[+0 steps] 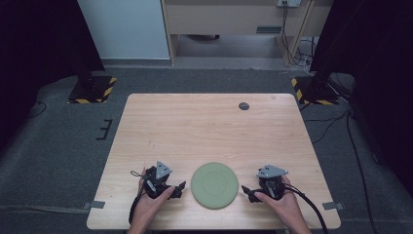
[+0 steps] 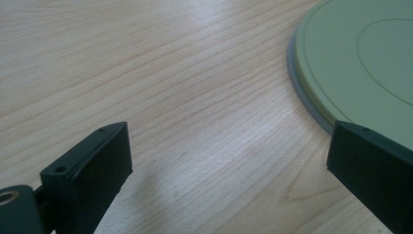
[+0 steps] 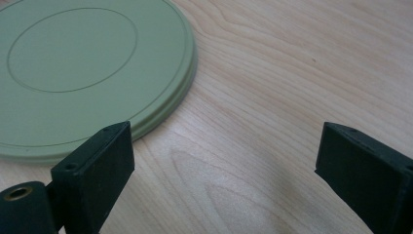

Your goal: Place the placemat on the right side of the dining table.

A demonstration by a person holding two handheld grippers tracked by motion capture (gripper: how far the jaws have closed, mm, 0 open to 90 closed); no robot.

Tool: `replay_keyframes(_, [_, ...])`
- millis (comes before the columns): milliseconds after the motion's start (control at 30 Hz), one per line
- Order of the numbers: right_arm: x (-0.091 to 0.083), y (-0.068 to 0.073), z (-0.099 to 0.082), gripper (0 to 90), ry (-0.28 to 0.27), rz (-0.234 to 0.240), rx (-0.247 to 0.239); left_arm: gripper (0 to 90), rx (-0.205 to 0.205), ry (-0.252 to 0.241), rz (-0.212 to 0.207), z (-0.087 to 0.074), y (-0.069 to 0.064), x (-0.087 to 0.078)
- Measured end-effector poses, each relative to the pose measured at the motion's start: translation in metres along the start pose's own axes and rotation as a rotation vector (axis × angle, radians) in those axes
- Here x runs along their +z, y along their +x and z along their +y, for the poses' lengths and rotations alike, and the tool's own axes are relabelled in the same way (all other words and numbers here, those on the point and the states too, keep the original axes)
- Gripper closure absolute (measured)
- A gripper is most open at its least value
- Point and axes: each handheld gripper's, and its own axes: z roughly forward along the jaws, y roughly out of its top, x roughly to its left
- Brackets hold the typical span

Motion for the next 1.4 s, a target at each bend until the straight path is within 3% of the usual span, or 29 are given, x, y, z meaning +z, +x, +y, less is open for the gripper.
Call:
replay_keyframes(100, [0.0, 0.003, 0.001, 7.4, -0.008, -0.002, -0.02, 2.2, 0.014, -0.016, -0.025, 0.002, -0.005, -0.001])
replay_keyframes(233, [0.003, 0.006, 0.0, 8.0, 0.001, 0.0, -0.016, 2.2, 0.052, 0.008, -0.046, 0.001, -0.013, 0.003])
replay_keyframes(800, [0.012, 0.02, 0.005, 7.9, 0.02, 0.019, -0.034, 2.7, 0.1, 0.057, -0.059, 0.0, -0.022, 0.01])
replay_keyframes(1300, [0.015, 0.017, 0.007, 5.7, 0.028, -0.02, -0.001, 1.8, 0.077, 0.038, -0.021, 0.004, -0.022, 0.015])
replay_keyframes(1400, [0.015, 0.018, 0.007, 7.0, 0.026, -0.021, -0.003, 3.1, 0.065, 0.031, -0.034, 0.004, -0.02, 0.014])
